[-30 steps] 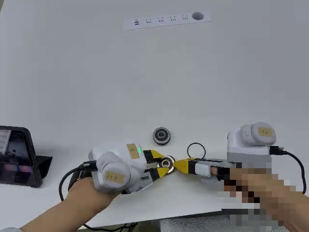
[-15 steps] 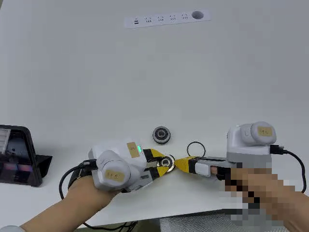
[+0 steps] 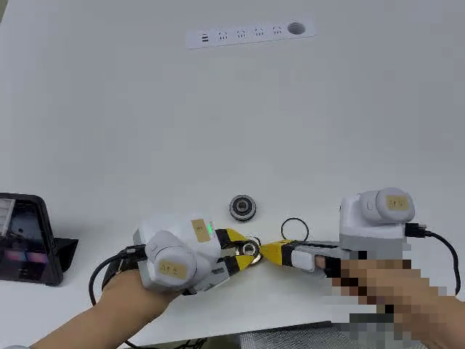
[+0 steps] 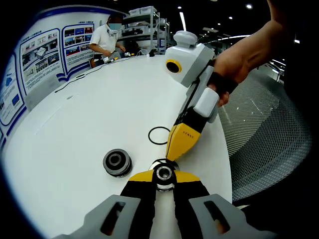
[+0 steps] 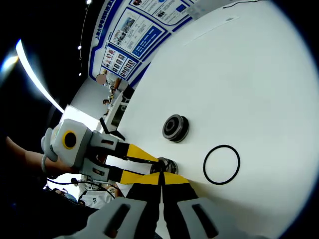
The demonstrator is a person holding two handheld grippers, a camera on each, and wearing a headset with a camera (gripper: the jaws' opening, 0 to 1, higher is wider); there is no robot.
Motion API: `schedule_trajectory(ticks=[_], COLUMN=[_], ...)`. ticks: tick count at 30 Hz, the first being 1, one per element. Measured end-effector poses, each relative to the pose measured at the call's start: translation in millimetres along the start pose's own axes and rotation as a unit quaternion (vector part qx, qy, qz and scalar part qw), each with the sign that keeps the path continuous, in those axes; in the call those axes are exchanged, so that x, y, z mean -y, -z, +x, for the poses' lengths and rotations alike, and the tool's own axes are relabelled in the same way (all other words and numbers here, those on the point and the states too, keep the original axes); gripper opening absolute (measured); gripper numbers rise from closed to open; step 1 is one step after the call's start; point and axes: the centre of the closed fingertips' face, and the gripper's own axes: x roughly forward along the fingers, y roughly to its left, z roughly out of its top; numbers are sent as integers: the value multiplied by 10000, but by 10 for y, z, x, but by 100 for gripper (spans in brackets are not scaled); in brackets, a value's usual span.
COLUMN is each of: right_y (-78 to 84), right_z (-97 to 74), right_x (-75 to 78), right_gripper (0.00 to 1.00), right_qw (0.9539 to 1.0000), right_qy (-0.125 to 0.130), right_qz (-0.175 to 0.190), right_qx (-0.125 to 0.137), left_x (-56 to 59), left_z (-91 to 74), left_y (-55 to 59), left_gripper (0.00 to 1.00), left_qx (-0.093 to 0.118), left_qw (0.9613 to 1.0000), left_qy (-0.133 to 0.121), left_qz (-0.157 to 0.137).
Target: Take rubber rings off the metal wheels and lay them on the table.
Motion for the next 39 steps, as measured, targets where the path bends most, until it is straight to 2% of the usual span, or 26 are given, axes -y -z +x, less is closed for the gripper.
schedule_trajectory(ticks=[9, 14, 17, 20, 39], right_y=[-13, -26, -113, -118, -83], right_z=[25, 45, 45, 43, 32], right_x=[-49, -122, -208, -195, -64], right_gripper=[2, 2, 2, 2, 2], right_qw=[10000, 9998, 9991, 9995, 9998], right_qy=[-69, -192, -347, -276, -76], right_qz=[10, 1, 138, 45, 138], right_qx=[-3, 4, 221, 166, 151], left_x=[-8, -16, -17, -18, -6], left_z=[-4, -7, -7, -8, -12], left_y=[3, 3, 1, 1, -8], left_gripper=[13, 13, 13, 13, 14], left_qx=[1, -6, -5, -4, 49], left_qw=[10000, 10000, 10000, 10000, 10000], left_qy=[-11, -8, -13, -17, -26], left_qz=[2, 13, 8, 6, 13])
